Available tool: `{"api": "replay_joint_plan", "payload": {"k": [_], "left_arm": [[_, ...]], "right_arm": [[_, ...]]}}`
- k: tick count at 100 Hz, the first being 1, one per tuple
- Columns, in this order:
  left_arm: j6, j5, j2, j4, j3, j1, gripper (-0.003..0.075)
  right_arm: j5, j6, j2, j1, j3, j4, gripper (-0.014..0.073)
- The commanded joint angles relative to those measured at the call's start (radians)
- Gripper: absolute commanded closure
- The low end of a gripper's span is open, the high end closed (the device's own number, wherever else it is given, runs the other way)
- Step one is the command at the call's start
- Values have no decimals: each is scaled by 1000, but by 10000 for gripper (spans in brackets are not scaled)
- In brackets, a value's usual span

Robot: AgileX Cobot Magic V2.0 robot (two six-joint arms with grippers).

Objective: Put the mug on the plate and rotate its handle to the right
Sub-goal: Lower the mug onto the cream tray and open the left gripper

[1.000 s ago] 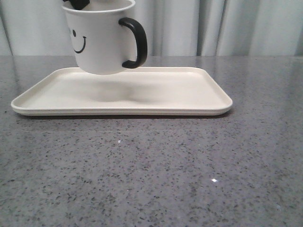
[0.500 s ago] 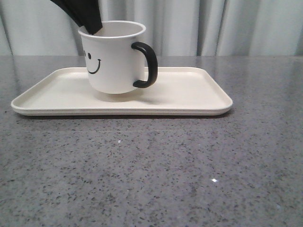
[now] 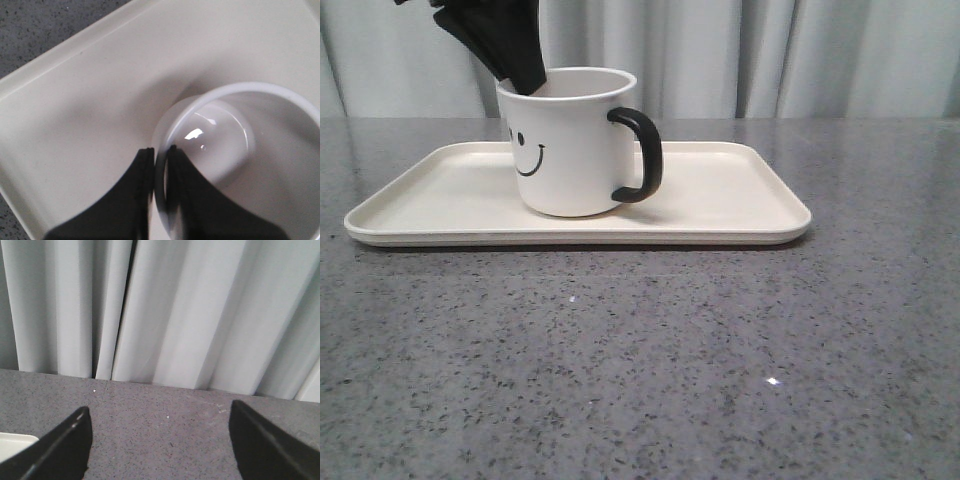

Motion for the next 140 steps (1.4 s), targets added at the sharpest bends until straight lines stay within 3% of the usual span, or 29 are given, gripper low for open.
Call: {"api": "replay_joint_plan", "payload": {"k": [1,60,70,101,140], "left_arm": [[1,-32,-30,-24,-33,-9,731],[1,-26,-19,-27,-33,-9,722],[1,-19,-19,-33,-33,-9,674],[1,-11,-31,-35,-35,-9,412],[1,75,-76,-19,-242,-9,402]], "right_arm": [[-78,-7,1,0,-23,-11,29],[-76,-7,1,0,-23,-11,29],[-76,-7,1,0,-23,-11,29],[-72,-7,1,0,-23,-11,29],[-70,-7,1,0,-23,-11,29]]}}
